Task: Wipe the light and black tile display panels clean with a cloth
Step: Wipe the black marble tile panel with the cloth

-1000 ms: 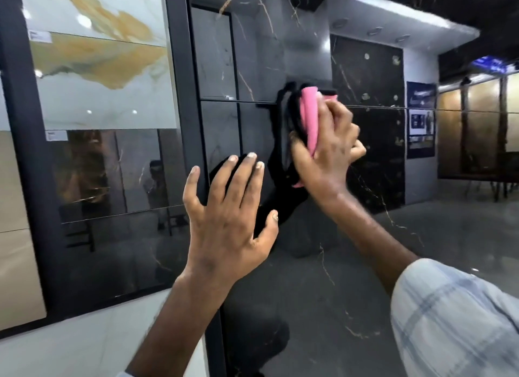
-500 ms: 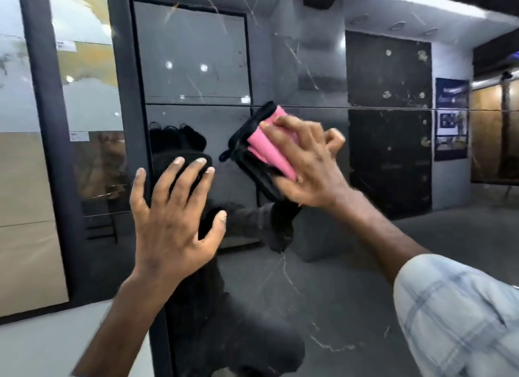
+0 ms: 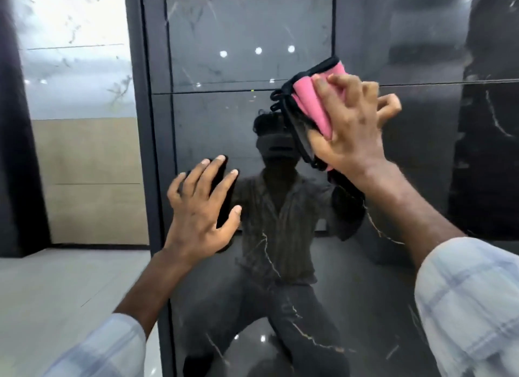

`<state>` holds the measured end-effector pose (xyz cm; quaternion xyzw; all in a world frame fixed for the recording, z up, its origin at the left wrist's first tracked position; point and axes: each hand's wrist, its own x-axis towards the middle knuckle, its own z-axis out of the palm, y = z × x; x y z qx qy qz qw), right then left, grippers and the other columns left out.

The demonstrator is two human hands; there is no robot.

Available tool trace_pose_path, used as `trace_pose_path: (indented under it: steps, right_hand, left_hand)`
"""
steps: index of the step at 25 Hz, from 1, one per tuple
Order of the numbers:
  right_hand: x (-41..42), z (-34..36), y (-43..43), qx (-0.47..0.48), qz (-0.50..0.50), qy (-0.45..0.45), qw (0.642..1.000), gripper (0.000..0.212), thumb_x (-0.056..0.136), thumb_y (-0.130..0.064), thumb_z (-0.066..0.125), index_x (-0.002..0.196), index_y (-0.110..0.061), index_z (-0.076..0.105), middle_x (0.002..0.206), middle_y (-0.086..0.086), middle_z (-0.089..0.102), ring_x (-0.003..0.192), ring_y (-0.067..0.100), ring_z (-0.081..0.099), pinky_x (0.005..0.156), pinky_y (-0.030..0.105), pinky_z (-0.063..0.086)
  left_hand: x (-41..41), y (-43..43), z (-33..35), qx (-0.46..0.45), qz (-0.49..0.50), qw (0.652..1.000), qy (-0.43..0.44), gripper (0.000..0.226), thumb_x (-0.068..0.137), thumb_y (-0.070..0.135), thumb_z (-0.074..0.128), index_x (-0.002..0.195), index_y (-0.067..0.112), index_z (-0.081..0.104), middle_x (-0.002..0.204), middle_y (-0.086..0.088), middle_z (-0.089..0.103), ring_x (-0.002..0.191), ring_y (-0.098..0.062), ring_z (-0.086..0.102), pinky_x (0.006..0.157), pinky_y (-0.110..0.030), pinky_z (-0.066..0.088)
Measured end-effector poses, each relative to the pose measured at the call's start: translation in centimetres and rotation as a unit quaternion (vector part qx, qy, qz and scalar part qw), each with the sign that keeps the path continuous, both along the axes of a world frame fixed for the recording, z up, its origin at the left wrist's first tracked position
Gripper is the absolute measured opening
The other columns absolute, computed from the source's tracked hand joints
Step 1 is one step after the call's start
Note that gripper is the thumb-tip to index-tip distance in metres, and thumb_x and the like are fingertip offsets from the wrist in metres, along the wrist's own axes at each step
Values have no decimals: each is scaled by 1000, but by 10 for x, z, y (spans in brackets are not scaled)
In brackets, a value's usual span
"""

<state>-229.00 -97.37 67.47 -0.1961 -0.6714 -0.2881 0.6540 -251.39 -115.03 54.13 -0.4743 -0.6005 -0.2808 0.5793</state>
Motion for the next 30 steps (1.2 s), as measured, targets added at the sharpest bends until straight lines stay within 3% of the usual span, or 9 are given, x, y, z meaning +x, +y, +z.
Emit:
trace_pose_path:
  steps: [4, 10, 14, 18, 19, 23, 25, 28, 30]
  right_hand:
    - [-22, -27, -11, 170, -11, -153, 973, 69, 76, -43, 61, 144, -27, 56, 136, 0, 60, 114, 28, 53, 89, 46, 22]
    - [-21, -12, -8, 94, -18, -28, 995, 68, 76, -41, 61, 142, -26, 57, 131, -1, 60, 109, 27, 51, 89, 45, 22]
    - [-23, -58, -6, 222, -7, -189, 957, 70, 79, -46, 61, 146, -26, 55, 135, -1, 61, 109, 28, 59, 91, 46, 22]
    - [-9, -53, 2, 25, -16, 13, 999, 73, 75, -40, 62, 147, -26, 53, 133, 3, 50, 111, 26, 40, 86, 43, 22]
    - [-18, -73, -2, 32, -19, 22, 999, 74, 76, -39, 61, 148, -24, 52, 134, 2, 46, 109, 27, 40, 86, 44, 23]
    - [-29, -129, -10, 160, 23, -163, 973, 69, 81, -50, 65, 145, -25, 58, 132, -1, 54, 104, 27, 52, 87, 48, 25]
    - [-15, -102, 1, 129, 29, -125, 983, 67, 81, -48, 67, 143, -27, 59, 129, -2, 54, 107, 27, 50, 87, 49, 25]
    - [-6, -88, -1, -19, -14, 42, 999, 74, 78, -46, 70, 148, -28, 54, 133, 4, 55, 115, 24, 41, 88, 43, 23]
    - [-19, -129, -9, -1, -17, 19, 1000, 78, 78, -47, 69, 150, -25, 51, 139, 5, 51, 117, 27, 42, 89, 44, 24]
  left_hand:
    - [14, 4, 13, 0, -1, 999, -52, 61, 90, 39, 55, 144, 10, 57, 161, -15, 40, 146, -37, 37, 111, -57, 36]
    - [12, 13, -1, -35, 16, 998, -57, 82, 90, 50, 55, 160, 11, 35, 171, -16, 20, 158, -38, 17, 123, -58, 20]
    - [8, 18, -12, -47, 9, 998, -45, 92, 89, 52, 57, 163, 6, 27, 172, -20, 11, 160, -40, 7, 127, -61, 10]
    - [0, 24, -19, -45, 18, 999, -20, 92, 92, 54, 57, 163, 4, 27, 171, -22, 12, 159, -43, 9, 128, -61, 8]
    - [-1, 26, -20, -36, 19, 999, -15, 92, 91, 53, 58, 162, 4, 28, 171, -23, 13, 159, -44, 11, 127, -61, 9]
    - [-4, 28, -21, -21, 2, 1000, -2, 90, 91, 51, 60, 161, 4, 31, 169, -25, 19, 157, -45, 16, 126, -63, 13]
    - [-5, 26, -20, -27, 3, 1000, -4, 89, 93, 53, 58, 162, 5, 29, 170, -24, 18, 158, -44, 15, 127, -61, 9]
    - [-2, 25, -21, -37, -3, 999, -10, 89, 95, 53, 57, 163, 5, 27, 170, -25, 17, 158, -45, 13, 128, -60, 6]
    - [-1, 24, -24, -46, -19, 999, -7, 91, 92, 52, 60, 162, 3, 29, 169, -26, 17, 157, -47, 13, 127, -63, 6]
